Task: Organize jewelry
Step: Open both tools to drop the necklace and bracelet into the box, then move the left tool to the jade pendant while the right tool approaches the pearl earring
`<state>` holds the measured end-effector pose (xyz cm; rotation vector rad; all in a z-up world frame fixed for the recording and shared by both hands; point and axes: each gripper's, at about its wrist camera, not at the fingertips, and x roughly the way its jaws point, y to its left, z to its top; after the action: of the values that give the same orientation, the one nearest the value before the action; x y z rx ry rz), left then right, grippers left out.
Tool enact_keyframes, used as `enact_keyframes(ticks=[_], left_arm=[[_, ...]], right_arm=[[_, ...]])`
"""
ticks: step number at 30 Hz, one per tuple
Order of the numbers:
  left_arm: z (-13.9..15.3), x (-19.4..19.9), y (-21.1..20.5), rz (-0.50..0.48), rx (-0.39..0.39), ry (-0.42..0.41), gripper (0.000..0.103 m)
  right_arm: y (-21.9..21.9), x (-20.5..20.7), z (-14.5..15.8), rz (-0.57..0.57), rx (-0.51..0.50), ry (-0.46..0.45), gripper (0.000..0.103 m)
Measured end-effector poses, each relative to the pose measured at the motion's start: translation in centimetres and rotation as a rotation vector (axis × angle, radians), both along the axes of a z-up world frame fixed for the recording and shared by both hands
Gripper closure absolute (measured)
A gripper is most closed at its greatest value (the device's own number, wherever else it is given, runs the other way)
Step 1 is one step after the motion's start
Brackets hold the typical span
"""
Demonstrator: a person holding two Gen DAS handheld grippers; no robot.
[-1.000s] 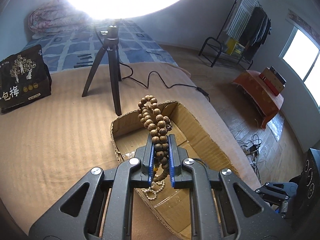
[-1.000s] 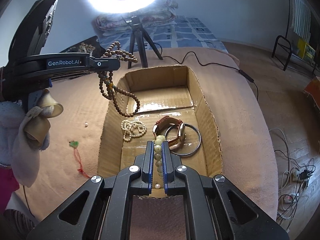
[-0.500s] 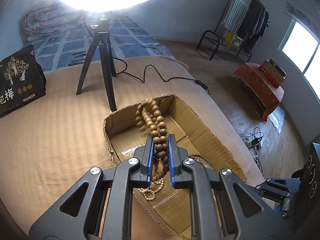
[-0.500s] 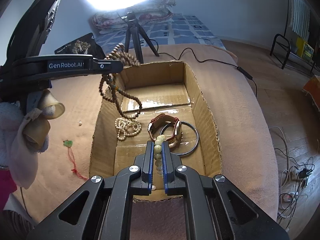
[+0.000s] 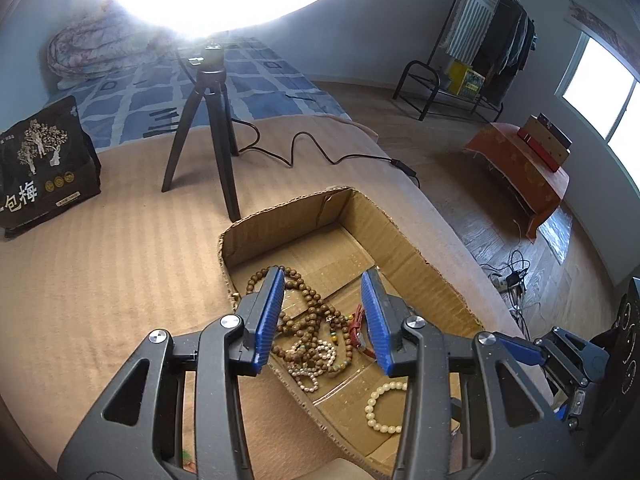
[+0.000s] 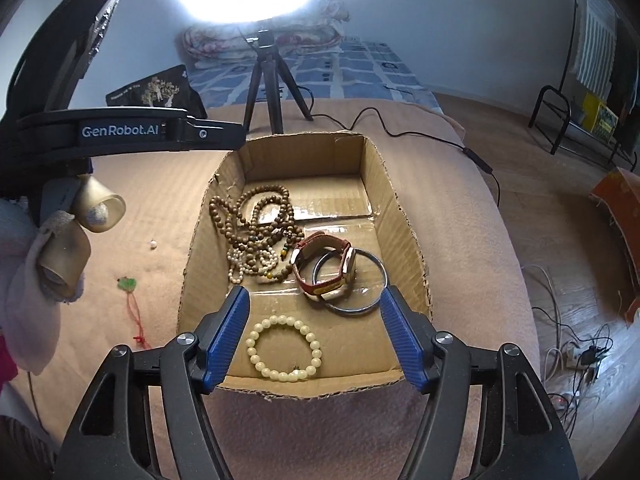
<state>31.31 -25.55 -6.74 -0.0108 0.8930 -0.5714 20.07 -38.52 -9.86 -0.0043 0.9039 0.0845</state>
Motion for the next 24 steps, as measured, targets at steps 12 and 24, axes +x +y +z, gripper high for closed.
enact_keyframes(ticks=[12, 24], left_arm=[[2.0, -1.8, 5.3, 0.026, -0.004, -0.065, 0.063], [1.3, -4.2, 14.7, 0.089, 0.021, -0.056, 0.063]], right_arm=[[1.6, -1.5, 1.7, 0.013, -0.008, -0.067, 0.035], [5.6, -3.0, 2.8, 0.12, 0.021, -0.173, 0.033]])
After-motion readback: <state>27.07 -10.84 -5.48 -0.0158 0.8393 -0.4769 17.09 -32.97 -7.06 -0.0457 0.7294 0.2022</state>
